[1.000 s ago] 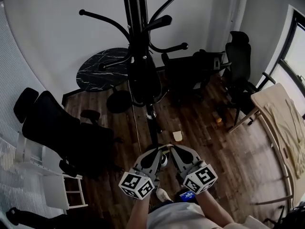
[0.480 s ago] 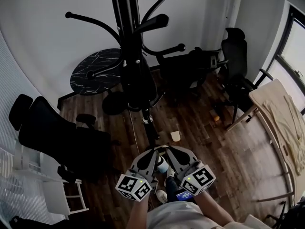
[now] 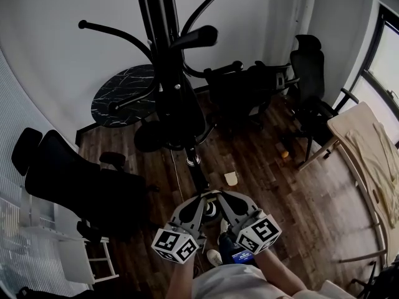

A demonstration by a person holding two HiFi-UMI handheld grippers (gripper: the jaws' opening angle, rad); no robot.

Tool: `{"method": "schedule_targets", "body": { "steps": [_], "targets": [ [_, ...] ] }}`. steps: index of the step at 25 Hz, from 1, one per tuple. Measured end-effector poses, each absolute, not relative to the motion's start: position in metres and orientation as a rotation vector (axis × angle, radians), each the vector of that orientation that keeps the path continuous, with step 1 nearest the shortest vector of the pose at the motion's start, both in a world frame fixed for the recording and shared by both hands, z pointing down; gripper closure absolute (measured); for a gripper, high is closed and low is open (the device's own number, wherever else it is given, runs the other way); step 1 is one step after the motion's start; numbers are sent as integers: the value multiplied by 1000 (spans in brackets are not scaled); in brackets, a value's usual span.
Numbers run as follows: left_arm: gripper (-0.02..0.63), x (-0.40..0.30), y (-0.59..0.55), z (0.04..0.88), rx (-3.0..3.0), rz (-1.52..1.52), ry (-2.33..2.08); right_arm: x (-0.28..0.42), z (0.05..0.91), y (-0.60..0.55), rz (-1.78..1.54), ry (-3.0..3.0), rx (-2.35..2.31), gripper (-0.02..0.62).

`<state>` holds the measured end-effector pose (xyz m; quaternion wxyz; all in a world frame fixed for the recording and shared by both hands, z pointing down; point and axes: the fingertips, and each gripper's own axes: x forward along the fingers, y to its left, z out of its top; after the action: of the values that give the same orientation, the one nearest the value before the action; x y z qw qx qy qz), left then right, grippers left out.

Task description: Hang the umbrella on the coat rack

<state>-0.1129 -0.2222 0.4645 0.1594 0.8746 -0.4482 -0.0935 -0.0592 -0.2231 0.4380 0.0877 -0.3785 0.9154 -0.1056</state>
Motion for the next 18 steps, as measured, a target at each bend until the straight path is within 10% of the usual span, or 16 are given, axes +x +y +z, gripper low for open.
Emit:
{"method": "schedule_targets", "body": {
  "steps": [18],
  "targets": [
    [586, -124, -251, 487, 2429, -246, -1326, -70, 461, -255, -394, 2775, -1080, 583]
  ]
}}
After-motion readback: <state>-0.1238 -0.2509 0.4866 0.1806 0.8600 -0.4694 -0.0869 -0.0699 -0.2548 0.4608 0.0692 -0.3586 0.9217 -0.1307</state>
